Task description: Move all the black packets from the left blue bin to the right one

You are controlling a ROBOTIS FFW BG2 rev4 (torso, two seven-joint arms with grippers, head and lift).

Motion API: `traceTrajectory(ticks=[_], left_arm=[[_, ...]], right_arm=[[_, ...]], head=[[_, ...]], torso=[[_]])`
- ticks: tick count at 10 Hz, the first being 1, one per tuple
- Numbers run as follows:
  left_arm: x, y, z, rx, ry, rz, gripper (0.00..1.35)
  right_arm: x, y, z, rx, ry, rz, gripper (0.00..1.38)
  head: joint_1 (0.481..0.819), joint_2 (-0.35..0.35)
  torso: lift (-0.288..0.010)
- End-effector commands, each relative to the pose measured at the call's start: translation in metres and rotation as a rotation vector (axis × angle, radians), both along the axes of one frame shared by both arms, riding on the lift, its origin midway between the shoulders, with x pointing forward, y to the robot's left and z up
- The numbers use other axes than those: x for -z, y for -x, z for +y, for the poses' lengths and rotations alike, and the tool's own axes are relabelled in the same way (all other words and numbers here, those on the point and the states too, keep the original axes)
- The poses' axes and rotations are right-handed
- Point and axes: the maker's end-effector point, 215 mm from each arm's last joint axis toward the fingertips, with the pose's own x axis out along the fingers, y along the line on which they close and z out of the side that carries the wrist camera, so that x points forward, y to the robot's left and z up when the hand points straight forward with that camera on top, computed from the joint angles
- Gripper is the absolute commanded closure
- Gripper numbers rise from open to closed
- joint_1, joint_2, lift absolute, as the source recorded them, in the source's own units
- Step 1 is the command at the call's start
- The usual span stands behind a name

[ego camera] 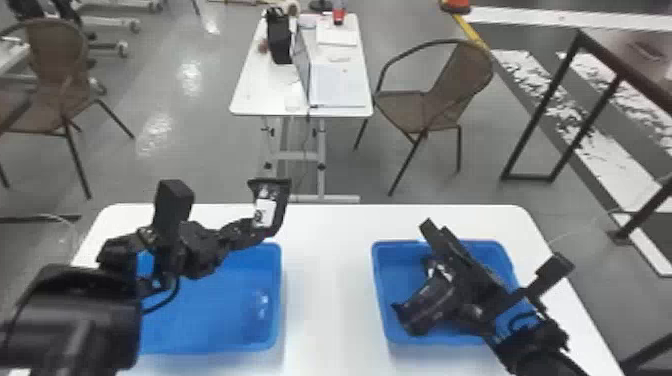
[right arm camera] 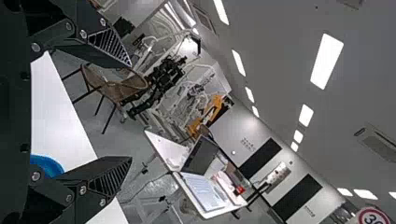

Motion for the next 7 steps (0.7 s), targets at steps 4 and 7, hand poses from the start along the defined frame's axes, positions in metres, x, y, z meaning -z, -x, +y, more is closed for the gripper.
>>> traceTrajectory(ticks=[4, 7], left_arm=[[-0.012, -0.014, -0.122, 0.312, 0.025, -0.004, 1.21], [-0.014, -0.012, -0.149, 0.364, 0.034, 0.006, 1.21]], right_arm=[[-0.047, -0.031, 0.077, -0.151, 0.006, -0.084, 0.35], [-0.058, -0.038, 0.099, -0.176, -0.008, -0.101, 0.35]], head=[[0.695, -0.112], [0.695, -0.130]], torso=[[0.000], [0.000]])
